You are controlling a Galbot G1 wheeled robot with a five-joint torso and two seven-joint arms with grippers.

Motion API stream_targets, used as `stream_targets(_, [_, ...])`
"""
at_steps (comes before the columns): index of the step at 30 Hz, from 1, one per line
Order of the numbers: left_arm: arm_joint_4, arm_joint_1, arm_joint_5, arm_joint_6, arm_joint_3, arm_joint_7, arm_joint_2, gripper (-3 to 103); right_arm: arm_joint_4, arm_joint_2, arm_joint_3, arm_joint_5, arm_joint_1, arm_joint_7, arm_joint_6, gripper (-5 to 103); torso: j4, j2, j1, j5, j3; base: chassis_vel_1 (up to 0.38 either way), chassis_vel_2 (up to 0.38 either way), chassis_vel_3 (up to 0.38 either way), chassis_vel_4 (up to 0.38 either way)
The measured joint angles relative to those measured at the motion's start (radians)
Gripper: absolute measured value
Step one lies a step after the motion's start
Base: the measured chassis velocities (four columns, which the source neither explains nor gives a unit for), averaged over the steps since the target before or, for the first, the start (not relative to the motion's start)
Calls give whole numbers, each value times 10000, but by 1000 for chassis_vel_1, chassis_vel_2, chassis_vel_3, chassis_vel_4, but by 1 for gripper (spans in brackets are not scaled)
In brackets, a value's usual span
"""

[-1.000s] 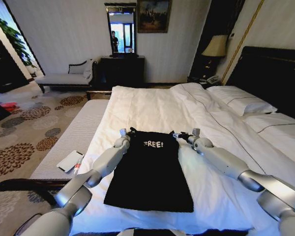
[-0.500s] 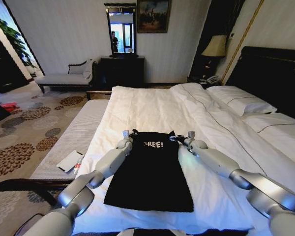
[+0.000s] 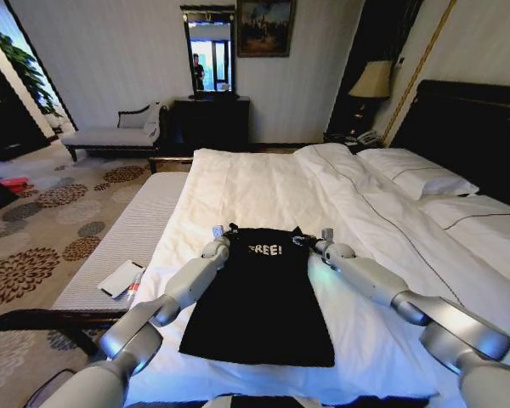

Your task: Fold the clothes on the bed.

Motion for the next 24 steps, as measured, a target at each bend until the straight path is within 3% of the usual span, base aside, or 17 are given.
stream_targets(3, [0,-7,-3,-5,-22,-33,-33,3,123,-42,-113,23,56,17,0,37,0,0,0,0,0,0,0,0,0])
stream_targets(6, [16,-47,-6,-5,-29,-40,-62,3,173,-59,-125,52,58,31,-3,37,-1,0,0,1,0,0,0,0,0])
stream_targets(8, [87,-86,-9,-4,-45,-52,-106,3,232,-91,-125,82,54,51,-4,21,0,0,0,1,0,0,0,0,0])
stream_targets(13, [105,-90,-9,-5,-60,-108,-126,3,305,-156,-107,81,18,53,4,5,0,0,0,1,0,0,0,0,0])
stream_targets(24, [14,-200,-64,-93,-48,-174,37,3,558,-330,-134,108,48,41,310,2,-2,0,0,1,0,0,0,0,0])
